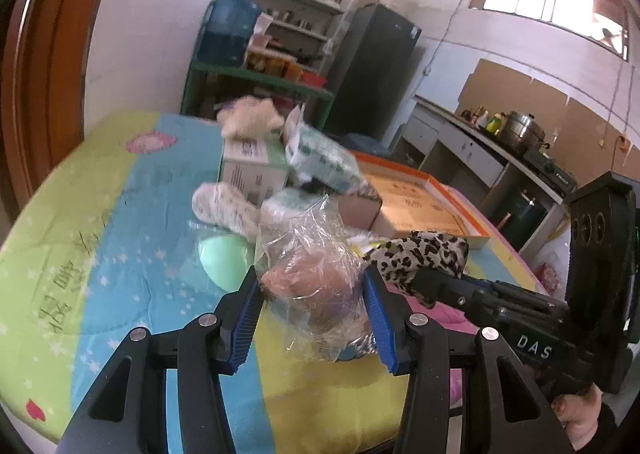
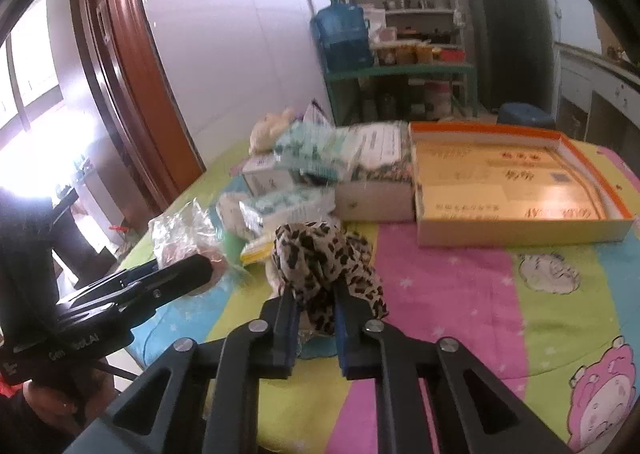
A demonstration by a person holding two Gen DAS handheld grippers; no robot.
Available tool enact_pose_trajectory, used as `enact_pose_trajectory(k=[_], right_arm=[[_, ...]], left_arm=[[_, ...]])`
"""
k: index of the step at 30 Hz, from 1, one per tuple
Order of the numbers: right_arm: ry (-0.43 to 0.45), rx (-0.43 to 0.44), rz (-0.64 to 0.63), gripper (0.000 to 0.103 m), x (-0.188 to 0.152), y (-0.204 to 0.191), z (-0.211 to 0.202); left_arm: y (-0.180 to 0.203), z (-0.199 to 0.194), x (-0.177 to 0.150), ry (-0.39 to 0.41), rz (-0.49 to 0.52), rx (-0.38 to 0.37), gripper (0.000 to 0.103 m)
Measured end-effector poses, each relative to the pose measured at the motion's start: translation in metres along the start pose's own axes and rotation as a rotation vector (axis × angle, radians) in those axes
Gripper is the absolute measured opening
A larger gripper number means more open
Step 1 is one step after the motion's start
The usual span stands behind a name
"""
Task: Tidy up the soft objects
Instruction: 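Carry the bagged item and leopard scrunchie over the orange-rimmed box with both tools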
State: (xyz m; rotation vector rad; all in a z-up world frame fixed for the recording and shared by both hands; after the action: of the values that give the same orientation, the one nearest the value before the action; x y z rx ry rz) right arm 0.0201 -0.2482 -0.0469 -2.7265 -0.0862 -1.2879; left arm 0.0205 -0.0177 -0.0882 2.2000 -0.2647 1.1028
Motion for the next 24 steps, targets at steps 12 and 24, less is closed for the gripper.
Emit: enact_pose_trajectory(k=[12, 24], right_arm=[[0.109, -0.016, 0.021, 0.011, 0.023, 0.019, -0.035], [0.196, -0.081, 0.043, 0.011, 0.045, 0.049, -0.055]], left_arm=[[0.023, -0.018, 0.017, 0.055, 0.062, -0.034, 0.051], [0.045, -0.007, 0.042, 0.066, 0.137, -0.033, 0.051]])
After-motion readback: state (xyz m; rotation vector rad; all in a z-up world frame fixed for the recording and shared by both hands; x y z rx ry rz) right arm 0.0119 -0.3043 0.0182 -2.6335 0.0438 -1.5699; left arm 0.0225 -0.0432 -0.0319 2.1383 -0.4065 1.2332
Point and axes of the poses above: each gripper's, at about its wrist camera, not at the fingertips, and z roughly the way its jaws point, y to its right, x to its top, the point moved 1 cm from there along z, roughly the way its jaws point, and after that the axes turned 15 degrees about -x, right-handed, at the moved point
